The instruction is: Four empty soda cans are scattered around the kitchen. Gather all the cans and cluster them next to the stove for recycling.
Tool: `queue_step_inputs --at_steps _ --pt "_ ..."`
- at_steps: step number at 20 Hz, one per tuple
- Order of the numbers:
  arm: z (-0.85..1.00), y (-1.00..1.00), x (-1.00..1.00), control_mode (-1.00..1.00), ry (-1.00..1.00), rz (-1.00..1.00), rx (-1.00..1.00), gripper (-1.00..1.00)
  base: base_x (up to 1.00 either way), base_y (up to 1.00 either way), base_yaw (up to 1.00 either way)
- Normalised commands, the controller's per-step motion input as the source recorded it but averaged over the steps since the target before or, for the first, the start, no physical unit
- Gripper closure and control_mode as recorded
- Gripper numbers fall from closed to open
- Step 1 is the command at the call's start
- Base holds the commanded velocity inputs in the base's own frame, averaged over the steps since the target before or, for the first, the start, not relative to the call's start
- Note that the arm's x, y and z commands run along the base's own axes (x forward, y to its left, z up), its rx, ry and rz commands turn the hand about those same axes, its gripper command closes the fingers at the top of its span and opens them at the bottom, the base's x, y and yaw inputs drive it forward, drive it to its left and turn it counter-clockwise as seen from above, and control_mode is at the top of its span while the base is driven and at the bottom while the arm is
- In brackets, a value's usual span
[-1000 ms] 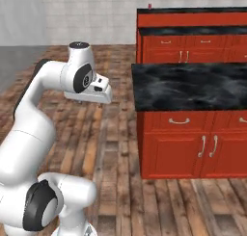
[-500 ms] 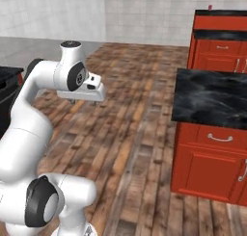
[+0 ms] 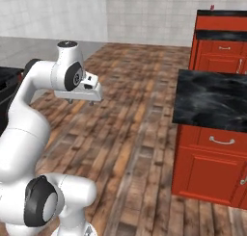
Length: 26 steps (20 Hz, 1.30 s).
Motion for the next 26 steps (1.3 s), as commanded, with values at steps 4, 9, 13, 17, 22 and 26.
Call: queue_step_inputs --at_steps 4,9,13,17,22,26 --pt "0.0 0.0 0.0 1.0 0.0 0.0 0.0 -1.0 0.56 0.01 -0.02" --pt "0.0 0.0 0.0 1.0 0.0 0.0 0.0 -1.0 0.64 0.0 0.0" --pt "0.0 0.0 0.0 1.0 0.0 0.0 0.0 -1.0 0.69 0.0 0.0" --pt "0.0 0.0 0.0 1.0 0.0 0.0 0.0 -1.0 0.7 0.0 0.0" --pt "0.0 0.0 0.0 1.0 0.0 0.0 0.0 -1.0 0.72 0.0 0.0" --pt "0.0 0.0 0.0 1.0 0.0 0.0 0.0 -1.0 0.73 -0.01 0.0"
